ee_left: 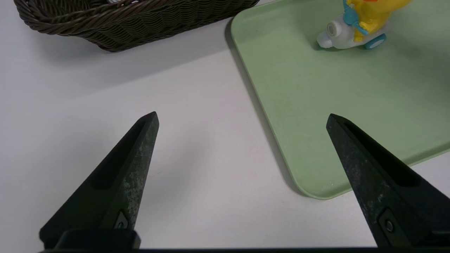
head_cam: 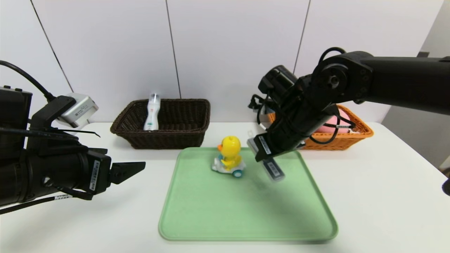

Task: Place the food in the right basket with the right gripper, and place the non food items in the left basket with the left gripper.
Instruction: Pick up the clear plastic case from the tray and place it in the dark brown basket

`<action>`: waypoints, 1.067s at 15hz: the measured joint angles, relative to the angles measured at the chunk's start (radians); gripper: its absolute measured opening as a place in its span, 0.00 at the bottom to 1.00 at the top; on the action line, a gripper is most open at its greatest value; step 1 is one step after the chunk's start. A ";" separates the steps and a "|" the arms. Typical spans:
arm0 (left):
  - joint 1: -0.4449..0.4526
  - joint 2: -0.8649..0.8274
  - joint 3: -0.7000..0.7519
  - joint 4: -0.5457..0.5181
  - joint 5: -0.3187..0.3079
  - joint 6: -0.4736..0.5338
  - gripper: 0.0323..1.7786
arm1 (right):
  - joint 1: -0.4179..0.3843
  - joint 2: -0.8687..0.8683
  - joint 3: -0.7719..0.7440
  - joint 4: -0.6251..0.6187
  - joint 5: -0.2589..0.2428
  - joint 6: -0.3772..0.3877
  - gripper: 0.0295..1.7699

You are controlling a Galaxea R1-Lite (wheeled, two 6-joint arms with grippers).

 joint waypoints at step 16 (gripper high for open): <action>-0.002 0.006 0.011 0.003 0.007 0.002 0.95 | 0.151 0.177 -0.001 -1.231 -0.149 -0.009 0.29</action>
